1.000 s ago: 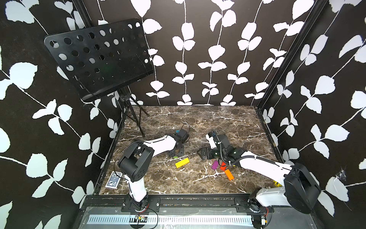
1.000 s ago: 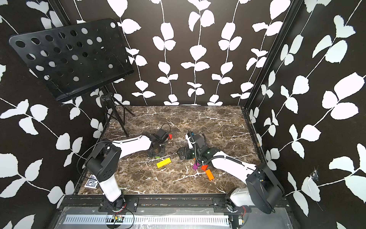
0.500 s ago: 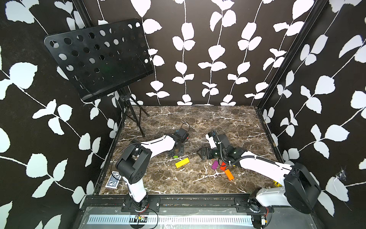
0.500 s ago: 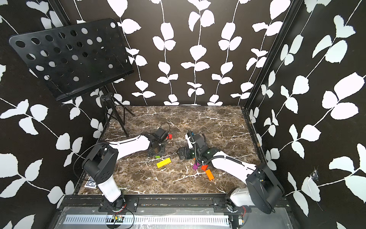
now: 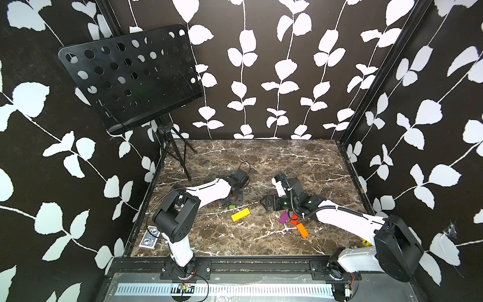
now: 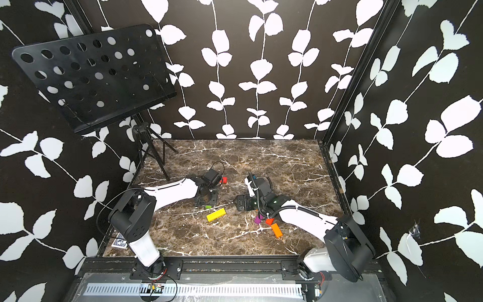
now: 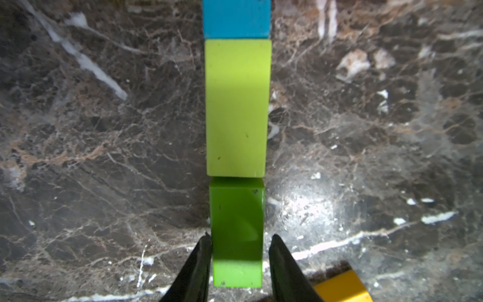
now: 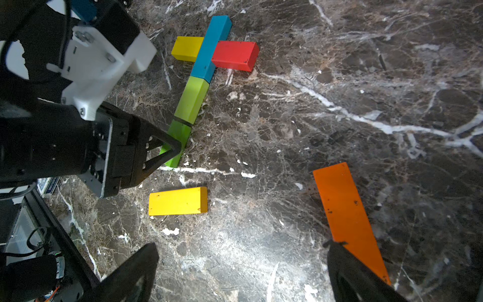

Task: Assemble the letter t with building blocks
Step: Assemble the building block at the center of the board.

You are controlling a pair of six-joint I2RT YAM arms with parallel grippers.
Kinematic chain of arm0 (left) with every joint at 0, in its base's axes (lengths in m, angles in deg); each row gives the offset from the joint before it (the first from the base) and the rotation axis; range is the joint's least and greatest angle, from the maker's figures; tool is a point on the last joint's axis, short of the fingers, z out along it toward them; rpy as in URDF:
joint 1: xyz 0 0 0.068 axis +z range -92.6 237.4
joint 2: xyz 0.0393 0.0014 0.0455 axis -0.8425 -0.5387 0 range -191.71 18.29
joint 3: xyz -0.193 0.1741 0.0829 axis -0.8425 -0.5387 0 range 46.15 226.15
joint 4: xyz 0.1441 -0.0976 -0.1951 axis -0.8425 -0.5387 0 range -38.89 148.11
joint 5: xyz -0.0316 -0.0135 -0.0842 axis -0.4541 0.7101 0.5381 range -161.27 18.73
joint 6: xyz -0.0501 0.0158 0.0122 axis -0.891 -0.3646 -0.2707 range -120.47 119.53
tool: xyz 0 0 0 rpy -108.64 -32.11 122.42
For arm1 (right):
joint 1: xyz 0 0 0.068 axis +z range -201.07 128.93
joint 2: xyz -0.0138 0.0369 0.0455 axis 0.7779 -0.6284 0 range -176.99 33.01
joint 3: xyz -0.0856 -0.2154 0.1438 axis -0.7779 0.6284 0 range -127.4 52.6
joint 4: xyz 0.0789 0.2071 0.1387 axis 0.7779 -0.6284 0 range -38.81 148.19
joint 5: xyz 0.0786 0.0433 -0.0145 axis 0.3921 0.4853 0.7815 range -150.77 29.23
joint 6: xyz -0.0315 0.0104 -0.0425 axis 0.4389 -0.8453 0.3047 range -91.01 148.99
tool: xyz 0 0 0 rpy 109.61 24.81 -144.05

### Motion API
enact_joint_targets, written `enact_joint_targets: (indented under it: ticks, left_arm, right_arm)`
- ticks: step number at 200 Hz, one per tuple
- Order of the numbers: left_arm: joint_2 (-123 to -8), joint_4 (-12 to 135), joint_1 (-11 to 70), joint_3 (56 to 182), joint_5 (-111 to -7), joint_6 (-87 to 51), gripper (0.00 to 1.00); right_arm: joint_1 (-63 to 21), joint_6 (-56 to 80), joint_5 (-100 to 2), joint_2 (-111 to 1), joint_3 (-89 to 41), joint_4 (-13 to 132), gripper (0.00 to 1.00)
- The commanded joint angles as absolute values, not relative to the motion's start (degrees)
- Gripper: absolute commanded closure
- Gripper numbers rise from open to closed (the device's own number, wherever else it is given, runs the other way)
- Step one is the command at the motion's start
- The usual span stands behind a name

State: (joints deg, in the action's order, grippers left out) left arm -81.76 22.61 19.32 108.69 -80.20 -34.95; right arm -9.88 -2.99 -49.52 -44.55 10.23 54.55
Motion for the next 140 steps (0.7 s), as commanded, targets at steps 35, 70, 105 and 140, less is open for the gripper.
enact_joint_targets:
  ticks: [35, 70, 105, 140]
  left_arm:
    - [-81.88, 21.41, 19.52, 108.66, -80.47, -34.48, 0.59]
    - [-82.49, 21.45, 19.59, 108.84, -80.47, -34.49, 0.58]
    - [-82.77, 21.34, 19.57, 109.0, -80.54, -34.4, 0.6]
    - [-82.88, 21.45, 19.61, 109.15, -80.64, -34.4, 0.71]
  right_arm:
    - [-10.23, -3.49, -49.2, -44.79, 10.16, 56.1, 0.01]
    - [-10.16, -3.39, -49.19, -44.96, 10.15, 56.08, 0.01]
    - [-10.19, -3.33, -49.29, -45.12, 10.14, 56.08, 0.01]
    - [-10.2, -3.31, -49.34, -45.22, 10.2, 56.18, 0.01]
